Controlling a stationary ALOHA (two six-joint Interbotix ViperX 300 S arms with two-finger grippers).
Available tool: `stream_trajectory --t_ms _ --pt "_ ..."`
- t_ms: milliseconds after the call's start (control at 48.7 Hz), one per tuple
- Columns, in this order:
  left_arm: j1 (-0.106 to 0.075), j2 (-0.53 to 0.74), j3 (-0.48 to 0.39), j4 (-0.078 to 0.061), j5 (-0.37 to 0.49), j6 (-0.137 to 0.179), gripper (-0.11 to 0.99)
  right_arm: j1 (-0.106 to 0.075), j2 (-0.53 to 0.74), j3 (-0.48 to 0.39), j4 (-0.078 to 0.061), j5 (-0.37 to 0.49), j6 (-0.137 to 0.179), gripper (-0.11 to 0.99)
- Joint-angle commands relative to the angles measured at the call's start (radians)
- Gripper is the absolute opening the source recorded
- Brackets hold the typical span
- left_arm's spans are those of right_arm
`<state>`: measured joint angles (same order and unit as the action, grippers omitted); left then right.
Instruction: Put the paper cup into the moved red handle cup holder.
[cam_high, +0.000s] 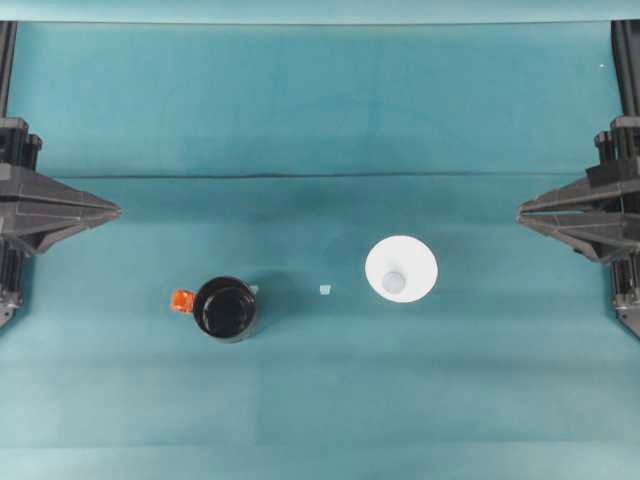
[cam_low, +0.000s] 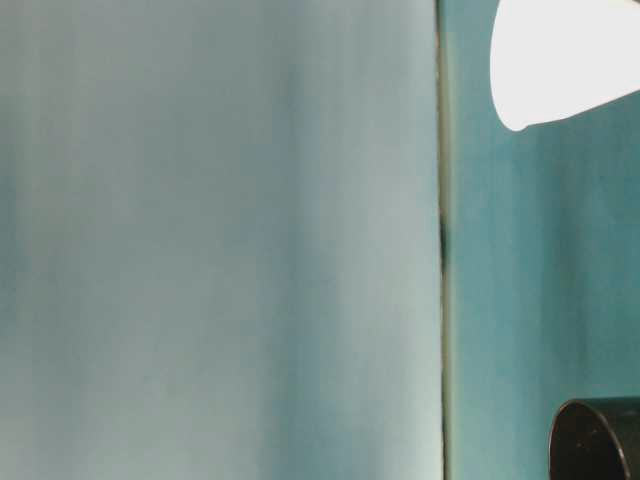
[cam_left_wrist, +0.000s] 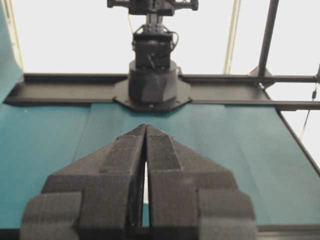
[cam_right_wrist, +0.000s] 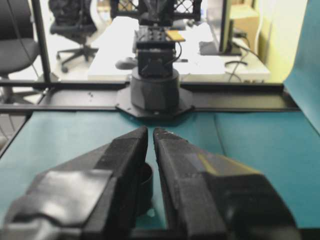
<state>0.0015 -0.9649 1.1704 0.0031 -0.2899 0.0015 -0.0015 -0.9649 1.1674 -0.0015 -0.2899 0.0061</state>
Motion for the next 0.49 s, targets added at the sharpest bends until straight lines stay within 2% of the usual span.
stream_trajectory --t_ms 0,21,82,144,328,472 --pt "-0.005 0.052 -0.020 0.011 0.048 -0.012 0.03 0.018 0.011 -0.006 0.008 -0.006 0.017 0.00" --pt "-0.006 0.061 -0.026 0.011 0.063 -0.014 0.03 0.025 0.011 -0.008 0.018 0.002 0.015 0.00" --pt "-0.009 0.092 -0.049 0.011 0.106 -0.017 0.03 0.026 0.009 -0.009 0.044 0.028 0.029 -0.02" --pt "-0.012 0.121 -0.078 0.011 0.147 -0.017 0.03 0.026 0.006 -0.011 0.058 0.061 0.052 -0.07" --pt "-0.028 0.164 -0.126 0.011 0.285 -0.018 0.03 0.032 -0.006 -0.043 0.058 0.175 0.121 -0.10" --pt "-0.029 0.184 -0.153 0.011 0.414 -0.018 0.03 0.032 -0.008 -0.058 0.060 0.252 0.133 -0.10"
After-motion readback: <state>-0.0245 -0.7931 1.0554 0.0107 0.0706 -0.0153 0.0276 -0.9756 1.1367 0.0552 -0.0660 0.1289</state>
